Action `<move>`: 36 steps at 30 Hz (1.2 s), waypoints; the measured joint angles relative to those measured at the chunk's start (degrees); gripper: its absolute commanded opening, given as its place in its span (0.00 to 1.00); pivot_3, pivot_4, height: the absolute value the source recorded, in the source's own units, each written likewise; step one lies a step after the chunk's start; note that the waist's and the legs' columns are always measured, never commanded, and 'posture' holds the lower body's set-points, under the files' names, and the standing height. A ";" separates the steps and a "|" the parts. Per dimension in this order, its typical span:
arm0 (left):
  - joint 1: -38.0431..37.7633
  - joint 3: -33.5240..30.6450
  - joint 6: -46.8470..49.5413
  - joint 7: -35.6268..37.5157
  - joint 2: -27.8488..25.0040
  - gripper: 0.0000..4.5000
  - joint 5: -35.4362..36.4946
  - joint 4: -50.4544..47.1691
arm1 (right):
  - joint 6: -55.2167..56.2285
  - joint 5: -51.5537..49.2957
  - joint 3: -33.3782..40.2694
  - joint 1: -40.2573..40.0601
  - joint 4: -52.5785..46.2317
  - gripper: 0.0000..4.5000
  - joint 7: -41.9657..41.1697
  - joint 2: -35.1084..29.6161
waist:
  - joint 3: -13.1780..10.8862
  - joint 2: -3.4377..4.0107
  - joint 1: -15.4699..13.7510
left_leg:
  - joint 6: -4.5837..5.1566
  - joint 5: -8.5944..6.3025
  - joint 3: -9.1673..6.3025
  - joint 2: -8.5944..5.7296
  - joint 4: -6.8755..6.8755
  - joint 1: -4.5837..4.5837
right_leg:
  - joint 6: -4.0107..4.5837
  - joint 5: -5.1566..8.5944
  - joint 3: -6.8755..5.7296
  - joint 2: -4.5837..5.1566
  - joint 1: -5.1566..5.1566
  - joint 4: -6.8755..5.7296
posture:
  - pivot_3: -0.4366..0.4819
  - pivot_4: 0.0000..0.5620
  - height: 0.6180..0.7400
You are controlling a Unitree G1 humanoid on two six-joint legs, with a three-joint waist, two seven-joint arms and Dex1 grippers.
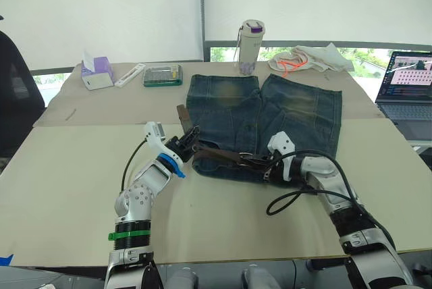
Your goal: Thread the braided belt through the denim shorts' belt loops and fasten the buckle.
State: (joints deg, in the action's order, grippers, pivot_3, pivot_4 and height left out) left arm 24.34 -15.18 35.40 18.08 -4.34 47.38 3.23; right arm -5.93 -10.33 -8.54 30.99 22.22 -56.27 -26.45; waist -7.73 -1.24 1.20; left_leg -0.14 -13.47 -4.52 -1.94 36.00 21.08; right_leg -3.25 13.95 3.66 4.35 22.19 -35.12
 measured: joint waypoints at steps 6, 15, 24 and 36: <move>-0.72 0.19 0.00 0.44 -0.08 0.00 -0.10 -0.01 | 0.72 1.56 -0.81 1.79 2.00 0.01 -0.55 0.22 | 0.01 0.01 0.15 | 0.00 0.00 -0.03 0.02 -0.01 -0.03 | 0.01 -0.01 0.01 0.00 0.00 -0.02 | 0.48 0.27 1.00; -1.84 1.42 -0.14 0.72 0.17 0.00 -0.74 -0.04 | -1.07 4.93 -2.55 3.61 1.57 0.01 -0.96 -0.19 | 0.03 0.02 -0.01 | -0.01 0.00 -0.06 0.01 0.00 -0.04 | 0.01 -0.01 0.02 0.02 -0.02 -0.02 | 0.48 0.27 1.00; -1.84 1.77 -0.26 1.07 0.19 0.00 -1.42 -0.04 | -7.88 9.18 -6.00 5.40 -1.77 0.01 -1.02 -1.39 | 0.27 0.02 -0.07 | -0.01 -0.01 -0.08 0.00 0.01 -0.07 | 0.01 -0.01 0.01 0.02 -0.04 -0.02 | 0.48 0.27 1.00; -1.14 7.06 -2.77 6.83 -2.51 0.00 -7.52 -0.20 | -15.04 12.67 -9.14 7.79 -3.73 0.01 -1.00 -1.45 | 1.01 -0.10 -0.13 | -0.03 -0.02 -0.04 -0.01 0.00 -0.18 | 0.03 0.00 0.02 0.02 -0.14 -0.01 | 0.48 0.27 1.00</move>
State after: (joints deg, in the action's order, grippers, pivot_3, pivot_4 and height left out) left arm 23.20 -8.12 32.63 24.91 -6.85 39.85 3.02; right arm -20.97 2.35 -17.68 38.78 18.49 -57.28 -27.90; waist -6.72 -1.34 1.07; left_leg -0.17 -13.49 -4.56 -1.95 36.00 20.90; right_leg -3.22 13.95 3.68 4.37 22.05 -35.12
